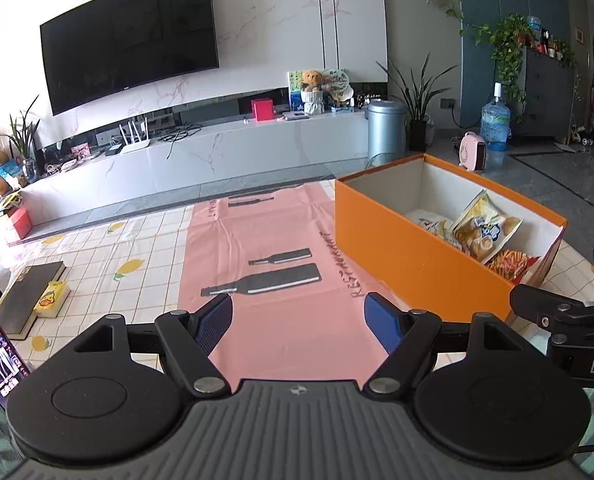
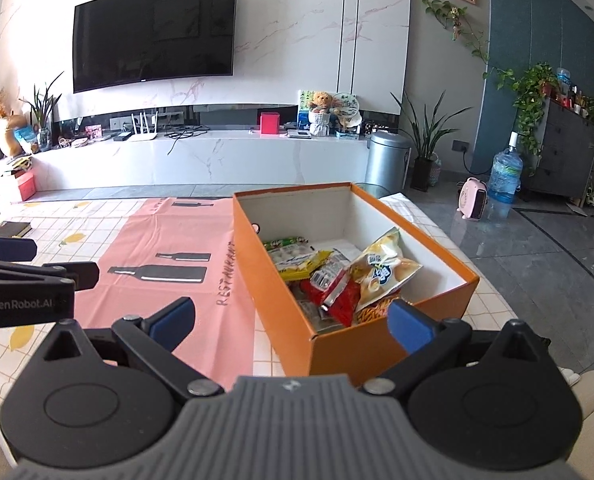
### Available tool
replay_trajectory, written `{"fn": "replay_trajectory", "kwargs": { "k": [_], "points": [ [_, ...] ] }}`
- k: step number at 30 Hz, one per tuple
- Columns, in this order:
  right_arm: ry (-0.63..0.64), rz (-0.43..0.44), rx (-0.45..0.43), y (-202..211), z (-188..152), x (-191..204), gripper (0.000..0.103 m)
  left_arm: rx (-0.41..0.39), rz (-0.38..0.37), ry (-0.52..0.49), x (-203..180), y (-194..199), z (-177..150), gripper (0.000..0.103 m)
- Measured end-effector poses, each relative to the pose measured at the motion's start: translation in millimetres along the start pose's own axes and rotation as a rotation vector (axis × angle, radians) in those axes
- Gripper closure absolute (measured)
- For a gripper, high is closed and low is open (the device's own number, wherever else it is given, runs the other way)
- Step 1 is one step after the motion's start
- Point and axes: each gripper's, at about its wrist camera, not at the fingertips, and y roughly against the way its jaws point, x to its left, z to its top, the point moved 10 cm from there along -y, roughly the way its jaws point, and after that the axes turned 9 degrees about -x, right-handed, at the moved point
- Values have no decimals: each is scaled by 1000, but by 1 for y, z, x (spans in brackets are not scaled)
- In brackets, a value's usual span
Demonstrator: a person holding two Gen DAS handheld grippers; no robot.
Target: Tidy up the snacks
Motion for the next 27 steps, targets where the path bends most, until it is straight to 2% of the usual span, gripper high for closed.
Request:
{"fn": "replay_trajectory", "kwargs": {
  "k": [13,20,27],
  "points": [
    [-44,5,44,-5,-13,1,4,47,24,-9,1,-2,-11,15],
    [-101,-4,68,-9,-13,-7,4,53,27,-14,1,0,-10,15],
    [-94,-2,71,-10,-16,-6,4,56,26,-17,2,0,-9,15]
  ]
}}
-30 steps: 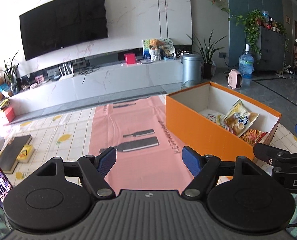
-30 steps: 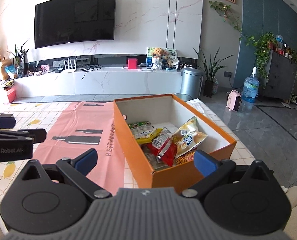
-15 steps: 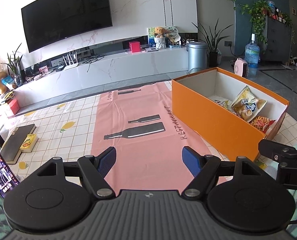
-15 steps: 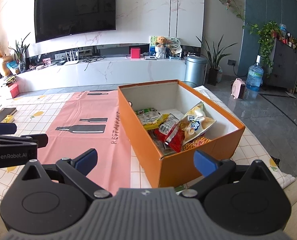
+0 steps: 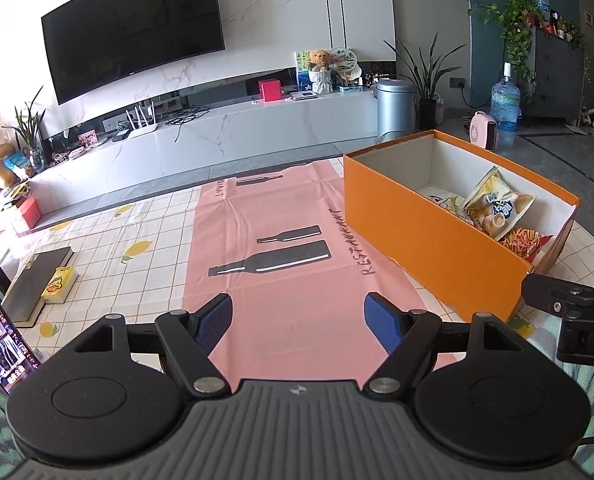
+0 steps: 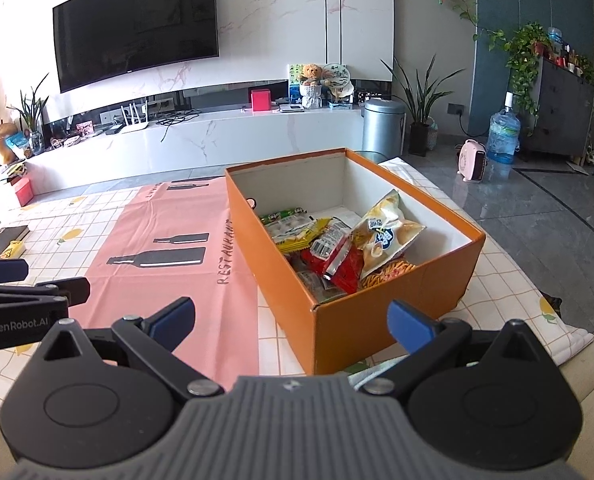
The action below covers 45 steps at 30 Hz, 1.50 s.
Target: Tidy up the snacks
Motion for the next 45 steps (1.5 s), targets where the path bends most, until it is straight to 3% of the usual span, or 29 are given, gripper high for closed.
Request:
{"fn": "replay_trajectory", "kwargs": {
  "k": [45],
  "points": [
    [15,8,-3,1,1,7,4,6,-2,15,1,4,2,15]
  ]
}}
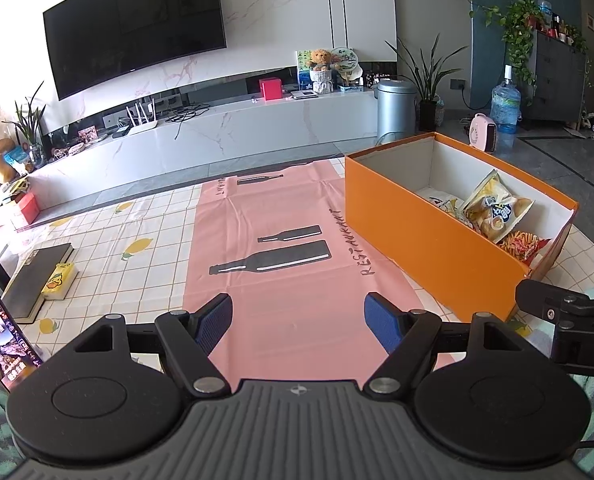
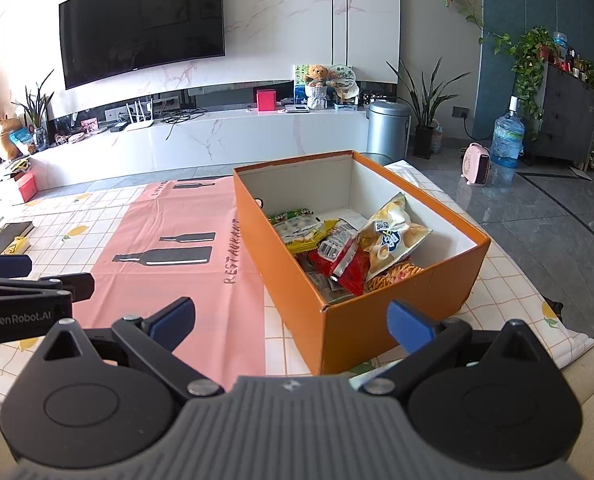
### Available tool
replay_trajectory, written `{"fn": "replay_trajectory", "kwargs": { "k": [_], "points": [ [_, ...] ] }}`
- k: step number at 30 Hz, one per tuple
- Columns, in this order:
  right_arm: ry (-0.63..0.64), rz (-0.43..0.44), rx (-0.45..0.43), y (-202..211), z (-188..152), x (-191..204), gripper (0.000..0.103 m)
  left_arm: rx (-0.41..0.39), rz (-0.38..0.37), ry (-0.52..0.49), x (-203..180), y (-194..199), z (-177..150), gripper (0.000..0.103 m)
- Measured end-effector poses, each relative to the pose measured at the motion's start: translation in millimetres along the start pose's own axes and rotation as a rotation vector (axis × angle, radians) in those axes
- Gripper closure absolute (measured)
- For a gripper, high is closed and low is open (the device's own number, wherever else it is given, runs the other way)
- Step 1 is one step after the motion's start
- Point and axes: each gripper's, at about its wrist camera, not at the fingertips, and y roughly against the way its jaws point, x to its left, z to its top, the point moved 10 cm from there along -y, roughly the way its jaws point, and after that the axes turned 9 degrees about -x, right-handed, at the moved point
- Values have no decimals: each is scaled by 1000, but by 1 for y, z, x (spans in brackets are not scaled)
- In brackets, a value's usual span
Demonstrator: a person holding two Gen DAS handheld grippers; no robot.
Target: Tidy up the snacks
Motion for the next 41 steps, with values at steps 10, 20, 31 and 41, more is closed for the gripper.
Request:
{"fn": "replay_trajectory", "kwargs": {
  "k": [10,20,31,41],
  "points": [
    [0,1,0,0,0,0,4,-2,-2,2,0,2,1,15],
    [0,3,-1,2,1,0,4,-2,-1,3,0,2,2,15],
    [9,13,-9,8,6,6,4,-18,-1,-9,2,10,7,15],
    [15,18,-11,12,7,10,4,-25,4,-6,4,14,8,15]
  ]
}}
